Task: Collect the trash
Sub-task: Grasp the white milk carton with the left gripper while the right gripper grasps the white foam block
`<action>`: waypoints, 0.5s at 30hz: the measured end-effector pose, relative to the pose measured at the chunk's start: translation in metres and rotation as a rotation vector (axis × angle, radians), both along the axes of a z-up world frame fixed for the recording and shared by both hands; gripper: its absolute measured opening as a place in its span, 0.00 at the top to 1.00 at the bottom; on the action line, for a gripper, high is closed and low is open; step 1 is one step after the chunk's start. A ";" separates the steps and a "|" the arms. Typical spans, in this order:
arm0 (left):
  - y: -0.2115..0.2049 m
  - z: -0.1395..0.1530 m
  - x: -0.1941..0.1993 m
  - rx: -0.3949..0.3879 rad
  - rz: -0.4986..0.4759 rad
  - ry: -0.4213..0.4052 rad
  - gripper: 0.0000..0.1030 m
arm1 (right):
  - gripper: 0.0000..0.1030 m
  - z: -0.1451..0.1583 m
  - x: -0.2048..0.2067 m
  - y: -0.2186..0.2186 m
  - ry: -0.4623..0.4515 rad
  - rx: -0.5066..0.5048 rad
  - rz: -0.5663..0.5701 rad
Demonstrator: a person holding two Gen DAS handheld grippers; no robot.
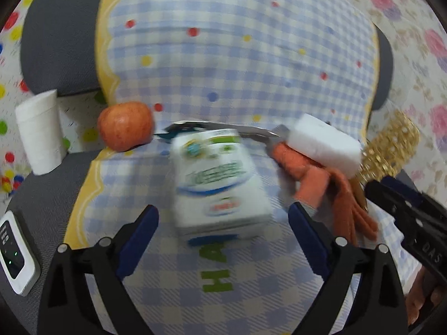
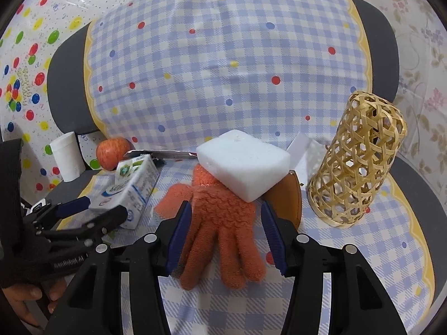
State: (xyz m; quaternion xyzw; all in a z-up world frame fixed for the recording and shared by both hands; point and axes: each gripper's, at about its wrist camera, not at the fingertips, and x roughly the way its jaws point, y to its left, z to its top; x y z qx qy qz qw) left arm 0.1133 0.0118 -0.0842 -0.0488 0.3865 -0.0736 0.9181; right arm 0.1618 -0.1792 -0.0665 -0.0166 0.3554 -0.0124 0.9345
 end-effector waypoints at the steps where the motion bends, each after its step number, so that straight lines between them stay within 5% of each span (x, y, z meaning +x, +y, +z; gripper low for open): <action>1: -0.004 -0.002 0.001 0.013 -0.001 0.006 0.12 | 0.48 0.000 0.000 -0.001 0.002 -0.003 -0.002; 6: 0.003 -0.011 0.017 -0.014 0.054 0.069 0.12 | 0.48 -0.002 0.002 0.001 0.013 -0.016 0.003; 10: 0.014 -0.014 0.021 -0.049 0.062 0.083 0.28 | 0.49 -0.005 0.008 0.006 0.024 -0.025 0.016; 15: 0.021 -0.010 0.009 -0.070 0.042 0.043 0.31 | 0.48 -0.002 0.019 0.003 0.002 -0.048 -0.007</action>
